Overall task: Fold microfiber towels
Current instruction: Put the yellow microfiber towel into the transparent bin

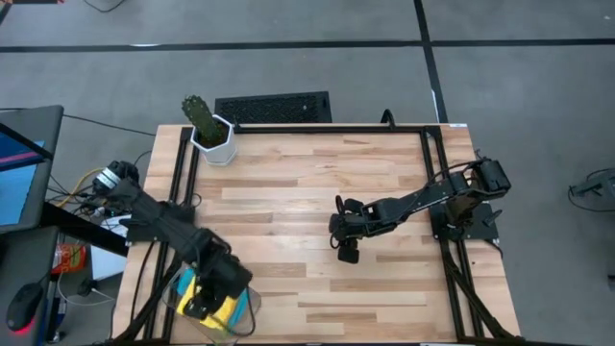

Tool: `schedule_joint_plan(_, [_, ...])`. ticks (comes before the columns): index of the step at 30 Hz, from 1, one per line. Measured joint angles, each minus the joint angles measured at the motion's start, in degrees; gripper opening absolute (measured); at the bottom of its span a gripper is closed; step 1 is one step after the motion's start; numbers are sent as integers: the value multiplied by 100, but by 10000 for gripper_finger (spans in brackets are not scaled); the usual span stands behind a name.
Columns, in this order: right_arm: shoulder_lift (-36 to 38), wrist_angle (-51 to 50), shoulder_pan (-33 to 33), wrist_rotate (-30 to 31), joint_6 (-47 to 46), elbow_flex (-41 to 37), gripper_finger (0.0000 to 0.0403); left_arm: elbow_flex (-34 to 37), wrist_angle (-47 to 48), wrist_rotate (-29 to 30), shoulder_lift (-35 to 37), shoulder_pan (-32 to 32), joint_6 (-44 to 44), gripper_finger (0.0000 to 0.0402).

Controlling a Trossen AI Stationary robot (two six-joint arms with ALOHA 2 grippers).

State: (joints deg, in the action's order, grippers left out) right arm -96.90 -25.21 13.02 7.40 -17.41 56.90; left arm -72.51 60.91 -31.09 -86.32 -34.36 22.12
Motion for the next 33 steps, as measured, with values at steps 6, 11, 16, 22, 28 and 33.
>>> schedule_joint_plan(6, [0,-27,2,-2,0,0,182,743,-771,276,-2,-118,411,124])
schedule_joint_plan(11, [0,-79,2,-2,5,0,182,1429,-1396,-175,-2,-154,735,88])
schedule_joint_plan(16, [0,-142,2,-2,5,0,182,1733,-1658,-13,-4,-48,725,68])
schedule_joint_plan(22, [0,-177,2,-3,5,0,182,1325,-1331,-95,173,145,1749,49])
schedule_joint_plan(28, [0,-173,2,-4,4,0,182,951,-1407,438,354,-561,2527,14])
schedule_joint_plan(33, [0,-175,2,-4,5,0,182,1185,-1655,540,264,-1013,2858,2])
